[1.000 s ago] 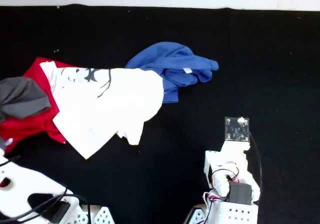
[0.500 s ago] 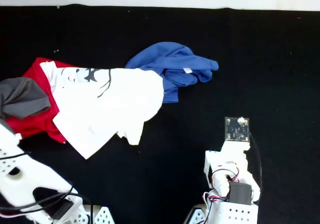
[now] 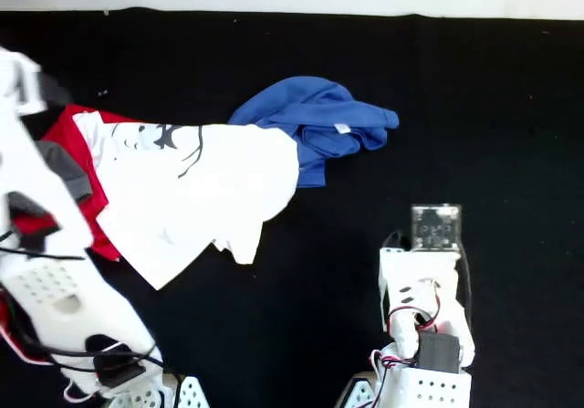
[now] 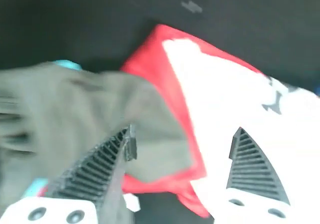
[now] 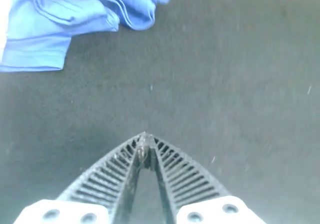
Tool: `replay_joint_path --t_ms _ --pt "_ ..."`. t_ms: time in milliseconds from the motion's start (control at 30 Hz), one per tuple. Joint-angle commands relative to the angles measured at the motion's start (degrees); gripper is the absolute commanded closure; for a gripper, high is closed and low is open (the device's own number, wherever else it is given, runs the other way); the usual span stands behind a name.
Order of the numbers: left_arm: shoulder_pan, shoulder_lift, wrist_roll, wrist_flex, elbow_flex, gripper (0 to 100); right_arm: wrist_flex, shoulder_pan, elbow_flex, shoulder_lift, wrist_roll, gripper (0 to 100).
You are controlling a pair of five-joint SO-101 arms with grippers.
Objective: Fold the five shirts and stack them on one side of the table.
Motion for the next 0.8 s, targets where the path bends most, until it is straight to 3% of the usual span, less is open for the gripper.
replay_joint_path --t_ms 0,100,267,500,633,767 --pt "9.8 -15.0 1.9 0.3 24.2 71 -3.6 -0.1 7.1 -0.2 7.9 98.8" --pt "18.7 -22.4 3.3 -0.9 41.7 71 -3.5 0.0 2.8 -0.2 6.9 96.7" --pt "25.1 -26.5 5.1 -17.1 64.2 71 5.3 2.1 -9.0 -0.1 3.6 74.2" --pt "25.7 -26.8 5.4 -29.0 79.9 71 10.9 5.1 -26.1 4.3 4.1 74.9" --pt "25.7 -26.8 5.4 -33.1 85.5 71 11.4 6.2 -39.0 19.0 3.9 74.9" --pt "25.7 -26.8 5.4 -40.9 90.4 71 18.2 5.7 -57.6 35.8 0.6 74.9"
